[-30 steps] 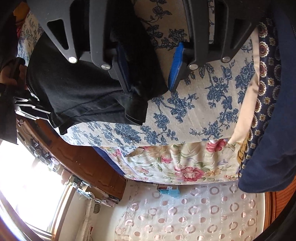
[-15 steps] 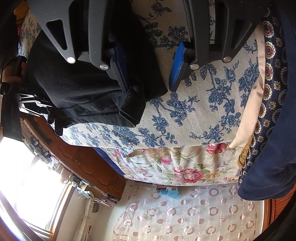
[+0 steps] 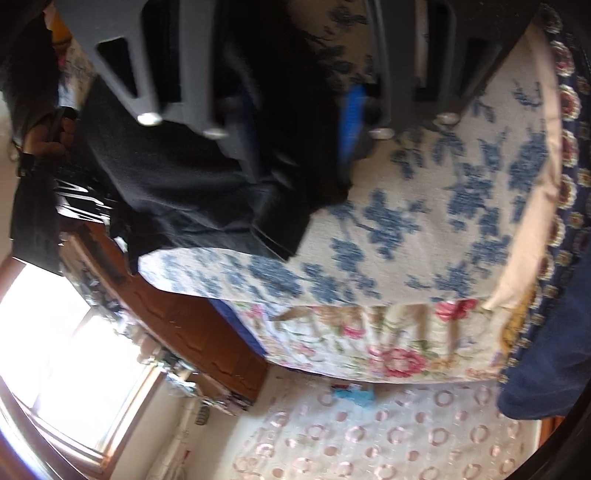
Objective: Fold small clothes
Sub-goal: 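Lift the shirt bundle with both grippers and carry it toward the wardrobe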
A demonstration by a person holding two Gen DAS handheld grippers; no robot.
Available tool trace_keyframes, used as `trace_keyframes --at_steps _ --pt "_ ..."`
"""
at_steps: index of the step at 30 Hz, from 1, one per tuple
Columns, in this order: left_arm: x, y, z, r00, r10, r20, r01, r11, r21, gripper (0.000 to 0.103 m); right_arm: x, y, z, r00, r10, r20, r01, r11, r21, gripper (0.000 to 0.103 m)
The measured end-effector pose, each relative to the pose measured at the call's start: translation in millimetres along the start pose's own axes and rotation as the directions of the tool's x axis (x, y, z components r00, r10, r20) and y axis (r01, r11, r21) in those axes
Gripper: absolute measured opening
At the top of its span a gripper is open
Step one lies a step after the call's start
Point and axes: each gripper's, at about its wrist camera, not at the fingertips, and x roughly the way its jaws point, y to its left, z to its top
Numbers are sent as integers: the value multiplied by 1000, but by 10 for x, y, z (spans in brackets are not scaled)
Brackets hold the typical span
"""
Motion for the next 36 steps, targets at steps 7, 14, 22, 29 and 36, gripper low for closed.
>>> trace_keyframes --at_steps 7,14,22,29,36 --pt "-488 -241 -61 992 -29 119 24 999 39 7 -369 121 -21 991 20 130 -21 1000 5 14" --pt "-1192 -393 -89 968 -37 249 17 997 81 7 -763 421 132 969 33 246 -21 998 -51 13" --pt "-2084 -207 -142 915 55 399 -91 993 72 7 -983 946 597 930 119 347 -70 986 -149 12" --pt "-2571 368 -315 859 179 479 -178 983 -49 7 -790 1576 1237 911 209 355 -107 952 -286 12" --pt "-2682 821 -628 821 274 500 -219 961 -166 7 -263 2439 2023 916 265 301 -111 889 -445 12"
